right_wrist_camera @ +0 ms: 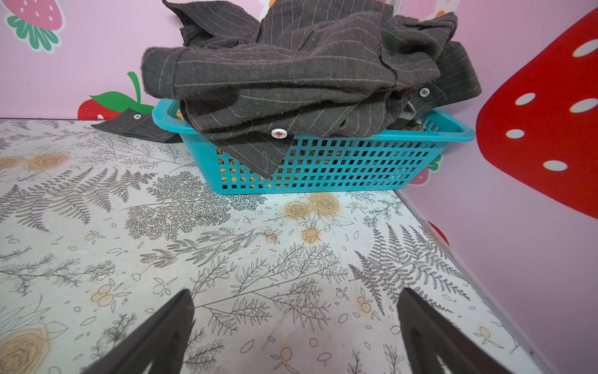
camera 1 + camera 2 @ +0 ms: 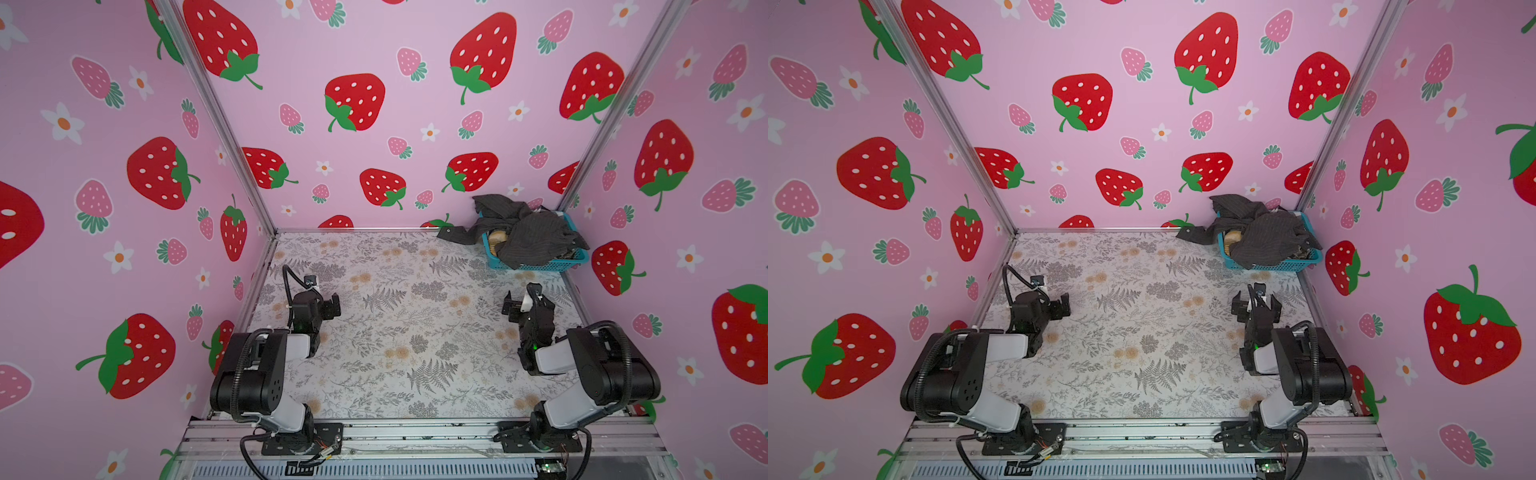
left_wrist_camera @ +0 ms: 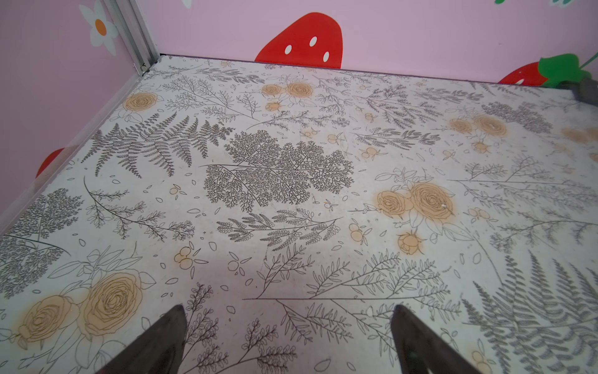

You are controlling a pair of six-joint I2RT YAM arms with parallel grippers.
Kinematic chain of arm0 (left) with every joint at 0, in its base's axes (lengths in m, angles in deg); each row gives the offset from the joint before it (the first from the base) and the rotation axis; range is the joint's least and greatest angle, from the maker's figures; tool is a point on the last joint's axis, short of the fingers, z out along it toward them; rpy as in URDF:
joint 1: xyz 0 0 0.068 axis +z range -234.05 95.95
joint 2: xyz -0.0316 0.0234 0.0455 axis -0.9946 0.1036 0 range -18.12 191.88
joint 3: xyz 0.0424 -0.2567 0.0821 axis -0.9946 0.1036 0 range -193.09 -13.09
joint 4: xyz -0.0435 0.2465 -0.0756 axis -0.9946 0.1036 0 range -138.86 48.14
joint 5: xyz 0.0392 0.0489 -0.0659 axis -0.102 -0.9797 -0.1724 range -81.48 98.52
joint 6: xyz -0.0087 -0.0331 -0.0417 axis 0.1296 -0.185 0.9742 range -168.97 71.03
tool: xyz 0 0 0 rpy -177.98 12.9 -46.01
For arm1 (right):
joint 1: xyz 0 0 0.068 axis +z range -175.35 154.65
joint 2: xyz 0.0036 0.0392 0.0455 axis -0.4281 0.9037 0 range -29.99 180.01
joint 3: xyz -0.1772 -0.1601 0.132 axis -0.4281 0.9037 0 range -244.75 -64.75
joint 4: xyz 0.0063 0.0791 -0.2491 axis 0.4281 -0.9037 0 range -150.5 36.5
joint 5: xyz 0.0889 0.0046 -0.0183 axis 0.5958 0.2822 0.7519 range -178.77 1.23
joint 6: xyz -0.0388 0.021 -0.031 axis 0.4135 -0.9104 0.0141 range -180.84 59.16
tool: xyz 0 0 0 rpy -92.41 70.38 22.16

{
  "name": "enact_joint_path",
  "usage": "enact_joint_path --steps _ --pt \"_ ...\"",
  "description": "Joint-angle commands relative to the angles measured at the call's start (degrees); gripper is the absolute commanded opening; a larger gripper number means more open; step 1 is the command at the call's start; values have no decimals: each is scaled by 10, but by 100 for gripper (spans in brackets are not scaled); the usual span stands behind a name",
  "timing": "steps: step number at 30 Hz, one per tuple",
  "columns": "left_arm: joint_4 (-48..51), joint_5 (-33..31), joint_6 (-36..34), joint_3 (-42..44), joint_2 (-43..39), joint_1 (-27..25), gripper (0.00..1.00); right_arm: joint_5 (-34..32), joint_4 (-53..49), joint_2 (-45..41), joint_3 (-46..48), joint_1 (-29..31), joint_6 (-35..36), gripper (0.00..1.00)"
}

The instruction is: Fold and stack the long sleeve shirts

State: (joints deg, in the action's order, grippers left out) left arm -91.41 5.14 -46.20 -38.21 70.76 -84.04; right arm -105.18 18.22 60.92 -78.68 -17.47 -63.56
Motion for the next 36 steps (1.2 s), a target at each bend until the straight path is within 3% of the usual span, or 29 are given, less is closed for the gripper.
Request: enact_joint_path --steps 1,3,4,6,7,8,9,11,13,15,19,22,30,32,33,34,36 --pt "-7 7 -10 -12 -2 3 99 -3 16 -7 -7 2 7 100" --pt "-10 5 -10 -11 -4 3 99 -8 24 -10 -10 2 6 100" --pt "19 -5 -7 -26 -17 1 99 -40 -45 -32 -41 9 5 100" --pt "224 -76 8 -123 -73 -13 99 -116 -334 -95 -184 23 -36 100" --pt "335 -142 76 -187 -95 -18 99 -119 -527 -111 -308 25 -80 100" --pt "414 -141 147 -236 -113 -15 99 -112 -640 -115 -385 25 -111 100" --pt "468 -101 206 -270 -133 -12 99 -110 -705 -121 -432 25 -144 100" --pt "516 -61 294 -311 -155 -36 100 -137 -715 -139 -433 19 -229 100" --pt "521 3 348 -342 -142 -77 99 -71 -716 -151 -434 -21 -279 100" --pt "577 28 337 -407 -100 -136 95 -75 -789 -134 -490 -49 -319 98" --pt "671 -3 268 -496 -45 -230 91 3 -891 -31 -640 -71 -269 90" --pt "660 17 274 -481 -55 -239 91 -16 -1002 63 -759 -70 -253 83" --pt "682 44 273 -440 -120 -240 91 31 -1003 120 -758 -100 -259 82" --pt "698 37 268 -436 -134 -240 91 61 -995 141 -766 -105 -251 75" --pt "709 32 266 -438 -139 -240 90 82 -986 150 -772 -105 -241 65" --pt "721 28 265 -442 -143 -239 90 99 -980 154 -777 -105 -234 48" --pt "731 29 262 -447 -152 -240 89 123 -976 149 -785 -104 -229 23"
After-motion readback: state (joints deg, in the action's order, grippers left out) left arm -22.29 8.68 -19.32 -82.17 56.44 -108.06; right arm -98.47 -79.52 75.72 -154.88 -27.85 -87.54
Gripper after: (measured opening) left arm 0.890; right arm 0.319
